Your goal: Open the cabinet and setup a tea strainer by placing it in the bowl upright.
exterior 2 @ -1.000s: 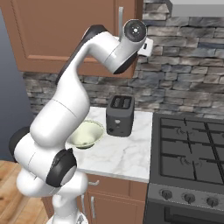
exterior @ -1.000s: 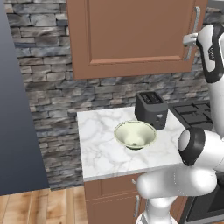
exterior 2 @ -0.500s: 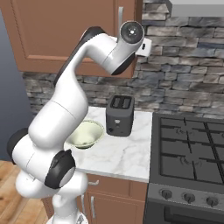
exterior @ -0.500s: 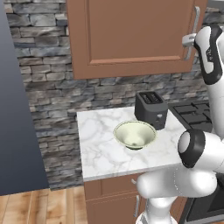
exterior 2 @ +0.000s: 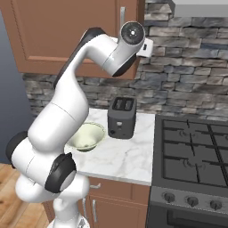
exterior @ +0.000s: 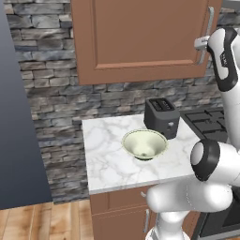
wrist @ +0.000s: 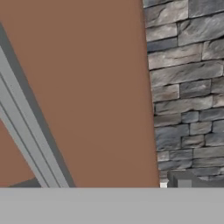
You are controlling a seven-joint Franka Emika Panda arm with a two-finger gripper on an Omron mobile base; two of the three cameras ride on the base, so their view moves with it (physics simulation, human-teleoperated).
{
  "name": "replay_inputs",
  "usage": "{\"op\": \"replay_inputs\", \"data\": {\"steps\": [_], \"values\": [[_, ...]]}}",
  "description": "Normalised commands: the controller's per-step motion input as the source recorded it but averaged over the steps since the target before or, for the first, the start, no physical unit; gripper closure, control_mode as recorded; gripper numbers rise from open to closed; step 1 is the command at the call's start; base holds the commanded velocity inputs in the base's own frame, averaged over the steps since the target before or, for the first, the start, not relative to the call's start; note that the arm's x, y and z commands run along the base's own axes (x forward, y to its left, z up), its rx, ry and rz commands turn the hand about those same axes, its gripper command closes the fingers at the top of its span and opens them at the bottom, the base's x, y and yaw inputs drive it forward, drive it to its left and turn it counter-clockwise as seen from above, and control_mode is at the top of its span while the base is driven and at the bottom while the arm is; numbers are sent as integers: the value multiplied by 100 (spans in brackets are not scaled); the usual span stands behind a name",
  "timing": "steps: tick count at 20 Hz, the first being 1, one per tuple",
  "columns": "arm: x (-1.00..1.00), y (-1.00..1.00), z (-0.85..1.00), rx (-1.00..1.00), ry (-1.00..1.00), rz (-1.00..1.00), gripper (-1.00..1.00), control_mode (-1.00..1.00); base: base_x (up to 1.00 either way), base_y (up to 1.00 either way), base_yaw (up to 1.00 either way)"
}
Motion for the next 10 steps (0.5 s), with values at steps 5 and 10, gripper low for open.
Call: {"op": "replay_inputs", "data": {"steps": [5,10], "values": [[14,26,-1,0,0,0,100,-100,0,0,0],[16,23,0,0,0,0,100,-100,0,0,0]]}}
